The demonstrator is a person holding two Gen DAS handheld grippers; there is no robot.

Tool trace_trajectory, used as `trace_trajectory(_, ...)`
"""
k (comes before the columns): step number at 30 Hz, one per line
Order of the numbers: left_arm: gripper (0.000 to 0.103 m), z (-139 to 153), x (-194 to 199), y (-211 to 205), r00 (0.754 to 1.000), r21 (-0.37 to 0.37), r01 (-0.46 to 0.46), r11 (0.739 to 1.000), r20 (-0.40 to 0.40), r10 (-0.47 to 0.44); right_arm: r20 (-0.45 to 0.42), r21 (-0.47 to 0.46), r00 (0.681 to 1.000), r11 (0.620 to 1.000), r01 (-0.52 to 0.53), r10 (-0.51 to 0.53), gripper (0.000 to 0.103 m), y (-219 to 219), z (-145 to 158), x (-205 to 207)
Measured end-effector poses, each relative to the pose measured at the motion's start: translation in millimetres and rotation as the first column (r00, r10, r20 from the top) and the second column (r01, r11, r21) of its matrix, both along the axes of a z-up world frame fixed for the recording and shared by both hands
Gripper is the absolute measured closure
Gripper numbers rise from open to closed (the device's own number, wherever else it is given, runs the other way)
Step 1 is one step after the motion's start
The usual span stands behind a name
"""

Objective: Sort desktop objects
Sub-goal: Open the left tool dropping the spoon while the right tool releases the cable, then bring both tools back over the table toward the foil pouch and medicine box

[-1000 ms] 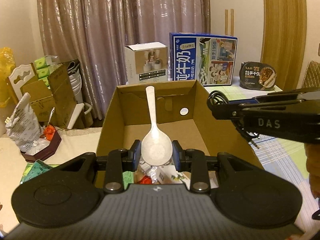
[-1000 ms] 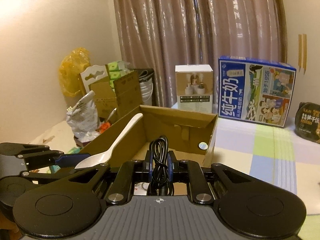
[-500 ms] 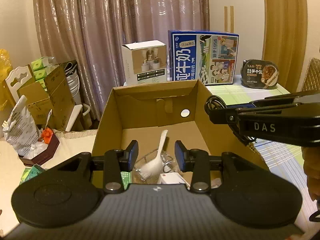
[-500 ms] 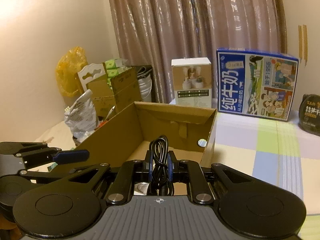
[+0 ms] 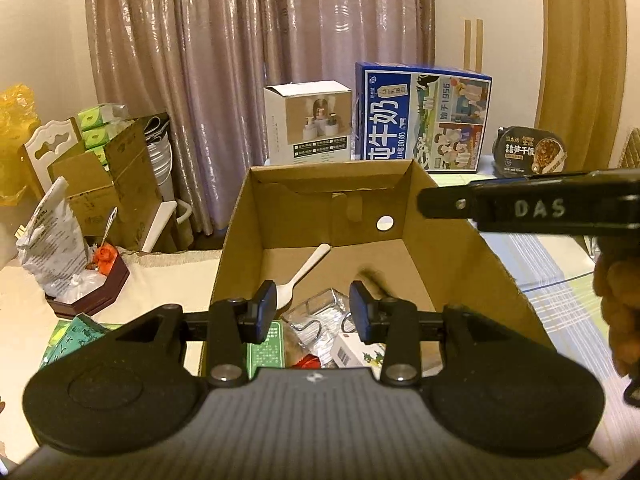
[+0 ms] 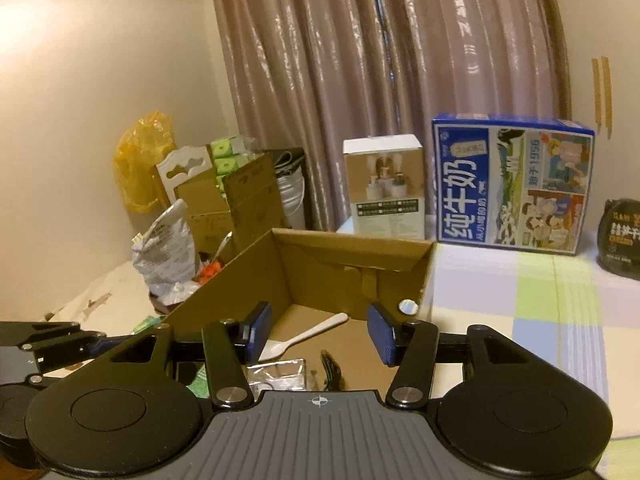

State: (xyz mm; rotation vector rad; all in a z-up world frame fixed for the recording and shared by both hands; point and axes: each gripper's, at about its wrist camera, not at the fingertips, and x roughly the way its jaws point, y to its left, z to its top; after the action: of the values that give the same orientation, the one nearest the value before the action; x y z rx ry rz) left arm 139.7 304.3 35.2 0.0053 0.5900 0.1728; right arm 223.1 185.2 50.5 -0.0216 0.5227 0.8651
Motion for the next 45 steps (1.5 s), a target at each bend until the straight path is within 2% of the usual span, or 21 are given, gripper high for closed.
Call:
trace_trajectory(10, 0.069, 2, -13, -6, 1.000, -0.012, -0.008, 1.000, -0.006, 0.008, -0.030, -0.005, 0.999, 0.999, 0.040, -0.040, 0.053, -27, -1, -7)
trace_trajectory(18, 0.069, 13, -35, -20, 1.000, -0.009, -0.021, 1.000, -0.008, 0.021, -0.081, 0.011, 0.995, 0.998, 0.066, -0.065, 0.050, -68, 2, -34)
trace_trajectory(20, 0.065, 17, -44, -25, 1.000, -0.004, -0.025, 1.000, -0.006, 0.025, -0.079, 0.008, 0.994, 0.997, 0.080, -0.079, 0.048, -80, 2, -43)
trace_trajectory(26, 0.038, 29, -67, -50, 1.000, 0.007, -0.010, 1.000, 0.007, 0.009, -0.074, -0.010, 0.989, 0.992, 0.124, -0.125, 0.038, -129, 3, -67)
trace_trajectory(31, 0.012, 43, -83, -76, 0.999, 0.020, 0.007, 1.000, 0.044, -0.008, -0.067, -0.025, 0.978, 0.981, 0.194, -0.196, 0.030, -180, 2, -83)
trace_trajectory(33, 0.006, 48, -87, -86, 0.998, 0.028, 0.018, 0.999, 0.059, -0.020, -0.069, -0.033, 0.971, 0.973, 0.227, -0.229, 0.027, -200, 1, -86)
trace_trajectory(40, 0.001, 58, -91, -137, 0.990, -0.014, 0.115, 0.993, 0.084, -0.113, -0.088, -0.043, 0.933, 0.937, 0.346, -0.349, 0.017, -274, -3, -87)
trace_trajectory(45, 0.001, 55, -78, -179, 0.979, -0.028, 0.200, 0.979, 0.052, -0.199, -0.108, -0.049, 0.903, 0.909, 0.414, -0.416, 0.015, -318, -10, -82)
